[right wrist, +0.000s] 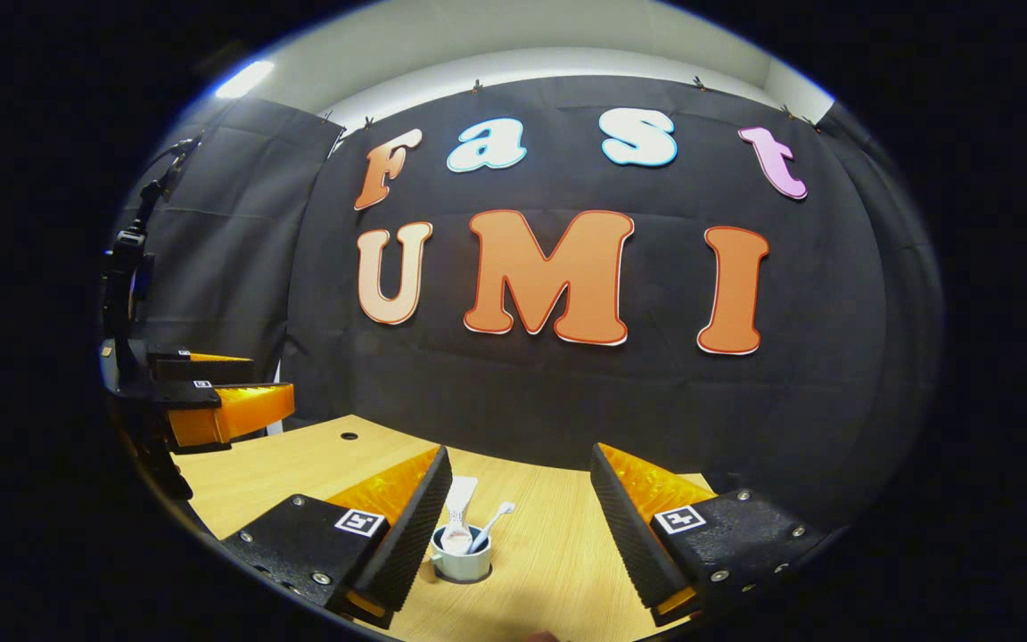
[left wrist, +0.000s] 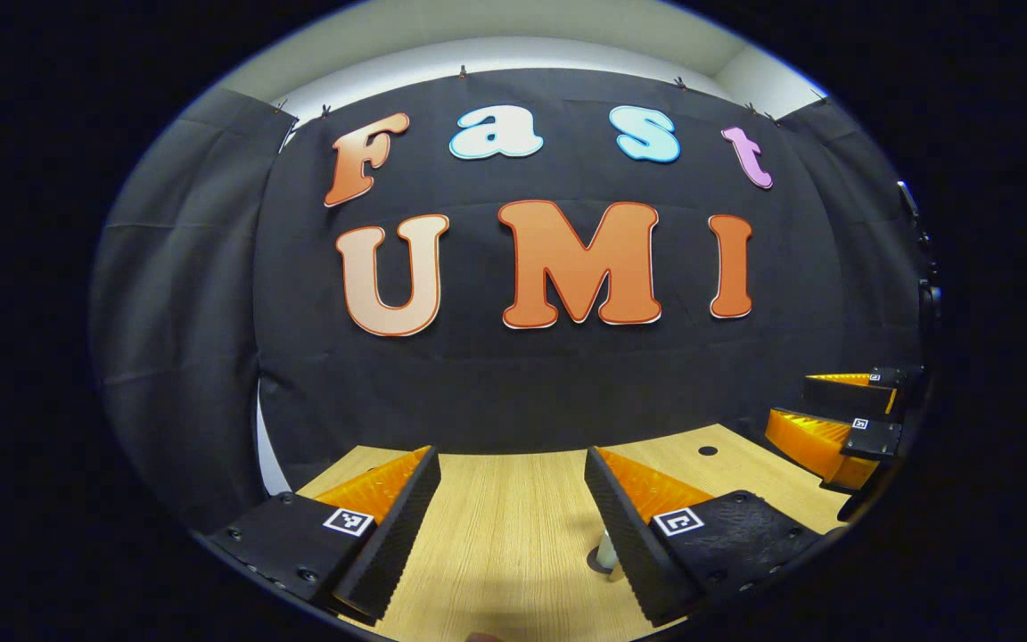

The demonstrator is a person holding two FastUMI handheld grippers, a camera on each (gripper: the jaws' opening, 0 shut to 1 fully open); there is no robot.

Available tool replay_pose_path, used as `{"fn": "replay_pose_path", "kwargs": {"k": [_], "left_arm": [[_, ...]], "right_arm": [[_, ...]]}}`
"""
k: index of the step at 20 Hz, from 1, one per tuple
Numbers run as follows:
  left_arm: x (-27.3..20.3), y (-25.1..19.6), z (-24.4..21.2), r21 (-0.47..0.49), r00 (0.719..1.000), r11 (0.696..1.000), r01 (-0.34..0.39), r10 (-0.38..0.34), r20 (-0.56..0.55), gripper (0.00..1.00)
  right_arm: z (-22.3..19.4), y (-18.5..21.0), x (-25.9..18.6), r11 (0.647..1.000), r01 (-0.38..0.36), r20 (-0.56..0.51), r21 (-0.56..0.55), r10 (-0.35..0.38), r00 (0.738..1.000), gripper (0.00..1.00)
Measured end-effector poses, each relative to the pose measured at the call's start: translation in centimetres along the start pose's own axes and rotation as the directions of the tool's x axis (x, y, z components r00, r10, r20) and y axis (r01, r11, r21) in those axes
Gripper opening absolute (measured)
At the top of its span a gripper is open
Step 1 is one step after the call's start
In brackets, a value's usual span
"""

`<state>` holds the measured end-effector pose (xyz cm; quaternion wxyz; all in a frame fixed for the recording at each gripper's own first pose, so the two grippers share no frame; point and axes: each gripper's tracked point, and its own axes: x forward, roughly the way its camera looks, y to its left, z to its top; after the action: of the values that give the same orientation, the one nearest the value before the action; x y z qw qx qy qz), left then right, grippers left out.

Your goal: Put the toothbrush and toothpaste on the desktop into the cup, then pick up the cup and place it on the coaster on the desktop.

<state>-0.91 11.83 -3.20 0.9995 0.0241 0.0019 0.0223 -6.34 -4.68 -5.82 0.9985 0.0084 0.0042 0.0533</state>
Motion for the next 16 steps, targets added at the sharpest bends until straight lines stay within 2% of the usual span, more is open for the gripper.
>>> {"fn": "replay_pose_path", "kwargs": {"k": [9, 16], "left_arm": [[-0.1, 0.4, 0.5, 0.057, 0.999, 0.998, -0.01, 0.007, 0.048, 0.96], [1.2, 1.5, 1.1, 0.065, 0.997, 0.996, 0.068, -0.07, 0.031, 0.96]], "right_arm": [[-0.1, 1.1, -0.6, 1.0, -0.005, -0.005, 0.001, 0.005, 1.0, 0.94], [1.4, 3.1, -0.2, 0.999, 0.053, -0.017, 0.006, -0.053, 0.998, 0.94]]}}
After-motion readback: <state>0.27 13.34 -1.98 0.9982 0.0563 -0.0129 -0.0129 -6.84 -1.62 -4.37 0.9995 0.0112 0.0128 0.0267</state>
